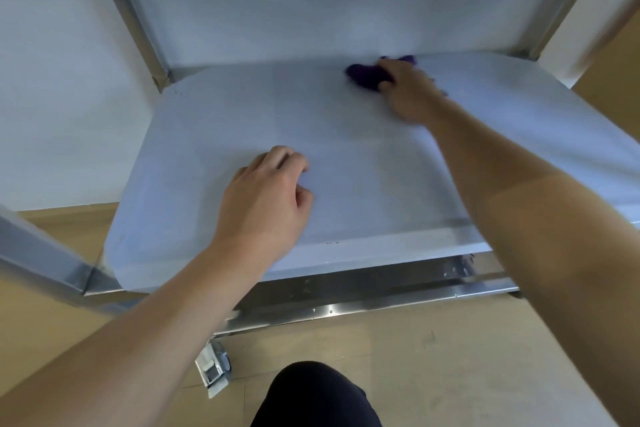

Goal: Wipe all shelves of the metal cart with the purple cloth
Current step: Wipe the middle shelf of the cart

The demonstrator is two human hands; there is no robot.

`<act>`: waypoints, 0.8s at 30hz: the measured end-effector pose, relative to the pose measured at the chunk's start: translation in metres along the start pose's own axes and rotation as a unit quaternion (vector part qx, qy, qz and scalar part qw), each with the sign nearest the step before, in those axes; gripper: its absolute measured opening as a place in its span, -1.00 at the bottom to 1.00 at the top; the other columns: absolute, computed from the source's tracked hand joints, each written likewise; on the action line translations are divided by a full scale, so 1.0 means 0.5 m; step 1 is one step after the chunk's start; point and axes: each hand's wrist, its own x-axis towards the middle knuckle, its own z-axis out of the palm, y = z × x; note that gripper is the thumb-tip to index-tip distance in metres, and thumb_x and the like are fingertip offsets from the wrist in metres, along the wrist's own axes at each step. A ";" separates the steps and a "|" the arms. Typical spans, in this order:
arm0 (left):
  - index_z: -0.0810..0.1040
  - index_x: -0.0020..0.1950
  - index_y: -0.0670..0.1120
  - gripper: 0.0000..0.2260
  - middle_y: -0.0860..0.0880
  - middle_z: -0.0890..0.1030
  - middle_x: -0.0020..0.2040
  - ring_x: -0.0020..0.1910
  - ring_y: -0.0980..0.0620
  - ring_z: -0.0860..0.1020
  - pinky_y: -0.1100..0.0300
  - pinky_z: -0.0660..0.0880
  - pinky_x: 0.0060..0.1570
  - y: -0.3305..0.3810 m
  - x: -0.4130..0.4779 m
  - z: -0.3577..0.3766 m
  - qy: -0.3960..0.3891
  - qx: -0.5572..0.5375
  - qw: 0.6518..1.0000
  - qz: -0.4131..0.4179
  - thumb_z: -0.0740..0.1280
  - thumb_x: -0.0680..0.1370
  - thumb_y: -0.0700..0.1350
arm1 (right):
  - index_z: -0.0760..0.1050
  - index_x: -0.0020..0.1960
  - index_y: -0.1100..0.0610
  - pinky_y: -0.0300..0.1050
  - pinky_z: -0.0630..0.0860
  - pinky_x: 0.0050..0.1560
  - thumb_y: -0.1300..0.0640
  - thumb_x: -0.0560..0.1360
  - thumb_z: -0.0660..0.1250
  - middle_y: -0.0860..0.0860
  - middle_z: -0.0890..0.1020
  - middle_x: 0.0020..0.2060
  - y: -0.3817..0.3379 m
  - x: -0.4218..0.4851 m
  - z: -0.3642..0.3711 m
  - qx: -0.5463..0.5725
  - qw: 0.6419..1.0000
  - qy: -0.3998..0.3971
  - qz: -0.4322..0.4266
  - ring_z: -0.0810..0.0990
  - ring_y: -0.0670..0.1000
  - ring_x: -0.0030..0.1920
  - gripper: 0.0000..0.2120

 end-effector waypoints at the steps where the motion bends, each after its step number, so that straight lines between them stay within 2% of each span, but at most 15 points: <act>1: 0.54 0.12 -0.08 -0.75 0.04 0.53 0.15 0.02 -0.05 0.50 0.14 0.39 -0.06 0.001 0.000 0.000 0.000 -0.002 1.000 0.000 0.20 0.48 -0.20 | 0.39 0.31 0.00 0.17 0.40 0.22 0.09 0.59 0.15 0.22 0.48 0.28 0.055 -0.006 -0.018 -0.011 0.999 0.020 0.043 0.46 0.29 0.27 -0.70; 3: 0.54 0.13 -0.08 -0.74 0.04 0.53 0.15 0.03 -0.06 0.51 0.12 0.41 -0.03 0.001 0.000 0.000 -0.001 -0.004 1.000 0.001 0.20 0.48 -0.20 | 0.34 0.36 -0.04 0.23 0.38 0.21 0.06 0.60 0.13 0.21 0.43 0.32 0.131 -0.020 -0.045 -0.029 0.991 0.039 0.121 0.41 0.31 0.29 -0.67; 5: 0.55 0.13 -0.08 -0.74 0.03 0.53 0.15 0.03 -0.06 0.50 0.11 0.42 -0.01 0.002 0.001 0.000 -0.003 -0.006 1.000 -0.001 0.20 0.48 -0.20 | 0.27 0.44 -0.08 0.21 0.36 0.23 0.07 0.61 0.11 0.15 0.36 0.41 0.147 -0.017 -0.049 -0.036 0.985 0.031 0.168 0.33 0.31 0.36 -0.60; 8: 0.55 0.14 -0.09 -0.73 0.03 0.53 0.16 0.03 -0.06 0.50 0.09 0.44 0.00 0.004 0.001 -0.002 -0.005 -0.002 1.000 -0.001 0.20 0.48 -0.20 | 0.29 0.44 -0.02 0.20 0.36 0.33 0.11 0.60 0.10 0.16 0.33 0.43 0.085 0.006 -0.025 -0.040 0.983 0.028 0.179 0.28 0.33 0.41 -0.59; 11: 0.54 0.13 -0.08 -0.74 0.03 0.53 0.16 0.03 -0.07 0.50 0.09 0.43 0.00 0.006 0.002 -0.003 -0.009 0.001 1.000 -0.005 0.19 0.48 -0.20 | 0.35 0.40 0.02 0.14 0.40 0.33 0.12 0.58 0.12 0.17 0.41 0.38 -0.068 0.022 0.031 -0.019 0.999 -0.011 0.049 0.37 0.28 0.38 -0.61; 14: 0.55 0.12 -0.06 -0.75 0.04 0.53 0.17 0.05 -0.08 0.50 0.08 0.44 0.00 0.007 0.000 -0.007 -0.011 0.000 1.000 -0.012 0.22 0.48 -0.16 | 0.31 0.45 -0.05 0.12 0.33 0.38 0.12 0.59 0.13 0.05 0.39 0.43 -0.265 -0.002 0.092 0.042 0.988 -0.093 -0.119 0.34 0.20 0.40 -0.57; 17: 0.56 0.17 -0.07 -0.73 0.01 0.55 0.19 0.06 -0.07 0.52 0.09 0.42 0.01 0.007 -0.003 -0.007 -0.011 -0.003 1.000 -0.005 0.25 0.50 -0.15 | 0.33 0.44 -0.05 0.06 0.35 0.33 0.11 0.60 0.16 0.05 0.46 0.37 -0.338 -0.017 0.103 0.092 0.969 -0.151 -0.173 0.41 0.15 0.32 -0.59; 20: 0.56 0.17 -0.08 -0.74 0.00 0.54 0.20 0.05 -0.07 0.51 0.11 0.41 0.04 0.004 -0.002 -0.007 -0.010 -0.004 1.000 0.000 0.24 0.50 -0.15 | 0.34 0.43 0.00 0.02 0.37 0.31 0.12 0.58 0.17 0.10 0.47 0.36 -0.275 0.002 0.079 0.075 0.979 -0.126 -0.143 0.46 0.18 0.31 -0.59; 24: 0.54 0.16 -0.11 -0.75 0.00 0.52 0.18 0.07 -0.06 0.49 0.08 0.43 0.09 0.002 -0.001 -0.004 -0.011 -0.007 1.000 0.004 0.21 0.51 -0.17 | 0.32 0.42 -0.05 0.06 0.40 0.27 0.06 0.59 0.16 0.14 0.45 0.36 -0.133 0.039 0.049 0.027 0.999 -0.025 0.014 0.44 0.24 0.32 -0.61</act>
